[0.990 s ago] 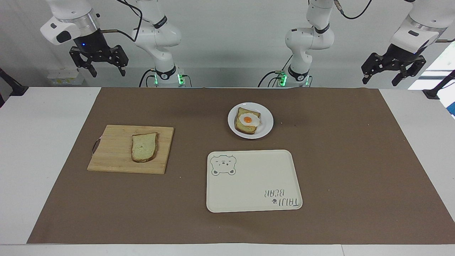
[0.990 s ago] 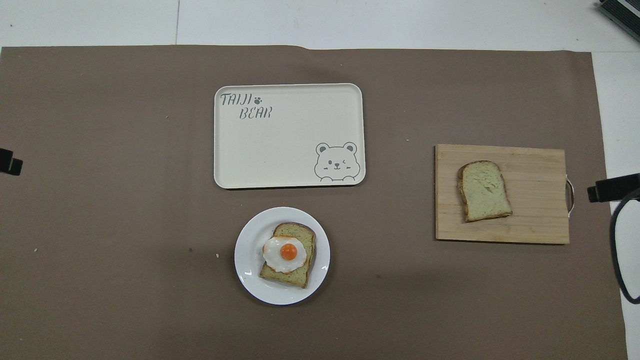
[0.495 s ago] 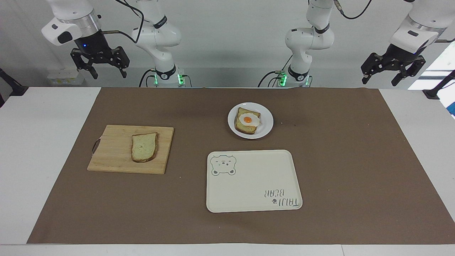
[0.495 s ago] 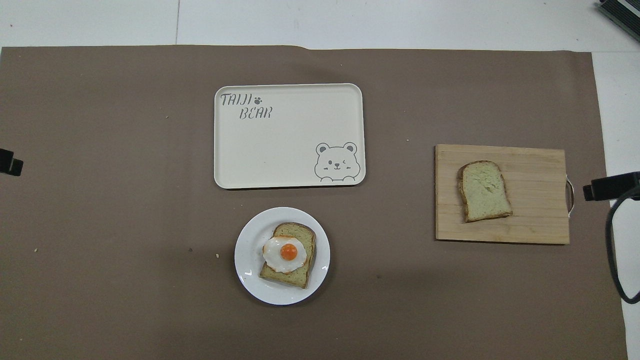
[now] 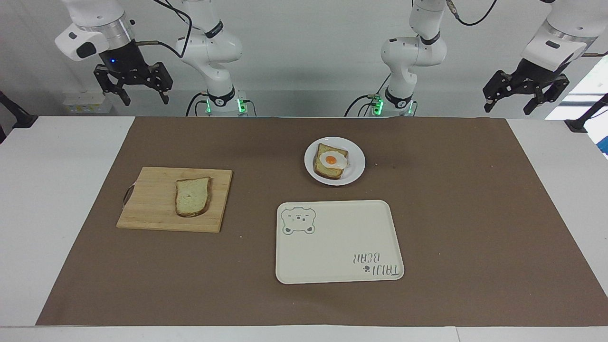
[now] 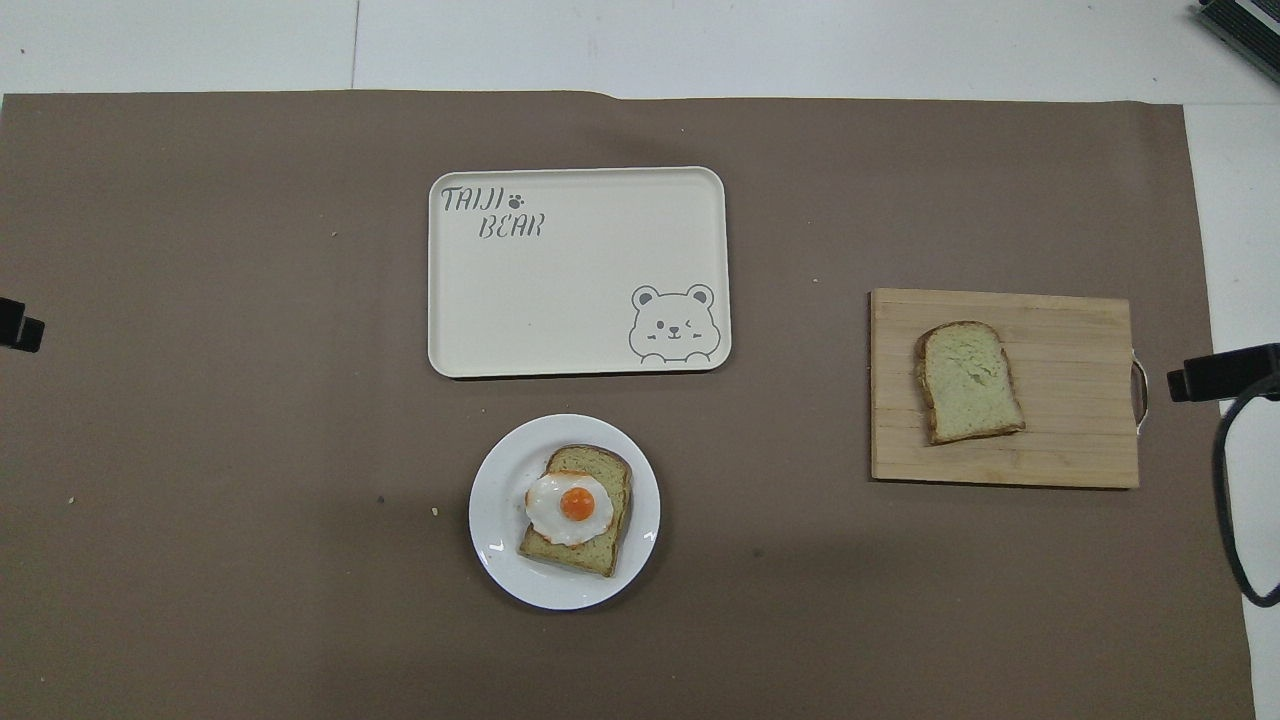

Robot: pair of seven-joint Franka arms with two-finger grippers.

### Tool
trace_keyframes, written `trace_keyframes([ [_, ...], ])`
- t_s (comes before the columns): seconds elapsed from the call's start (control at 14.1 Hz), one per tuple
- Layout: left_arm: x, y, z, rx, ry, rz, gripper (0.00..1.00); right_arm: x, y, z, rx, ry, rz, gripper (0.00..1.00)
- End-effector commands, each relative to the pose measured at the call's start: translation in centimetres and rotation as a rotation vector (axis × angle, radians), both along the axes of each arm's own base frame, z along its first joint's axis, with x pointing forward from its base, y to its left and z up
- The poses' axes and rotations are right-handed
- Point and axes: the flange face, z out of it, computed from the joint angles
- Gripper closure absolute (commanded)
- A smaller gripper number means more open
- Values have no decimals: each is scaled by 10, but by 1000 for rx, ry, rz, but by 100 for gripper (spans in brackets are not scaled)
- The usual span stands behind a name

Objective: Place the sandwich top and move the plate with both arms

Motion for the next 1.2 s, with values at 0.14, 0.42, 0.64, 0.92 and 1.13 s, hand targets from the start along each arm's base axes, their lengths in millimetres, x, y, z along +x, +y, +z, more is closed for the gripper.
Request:
trace_keyframes([
  [0.14, -3, 0, 4, -47, 6, 3, 0, -1, -8, 0, -41, -8, 8, 0],
  [0.42, -3, 0, 4, -42, 4, -2, 0, -1, -8, 0, -24, -8, 0, 0],
  [0.64, -3, 3, 5, -33, 1, 4, 0, -2, -9, 0, -22, -7, -1, 0],
  [0.92, -4, 5, 6, -29, -1, 6, 0, -2, -10, -1, -22, -5, -4, 0],
  [1.13, -4, 5, 3, -29, 4, 6, 0, -3, -10, 0, -21, -5, -4, 0],
])
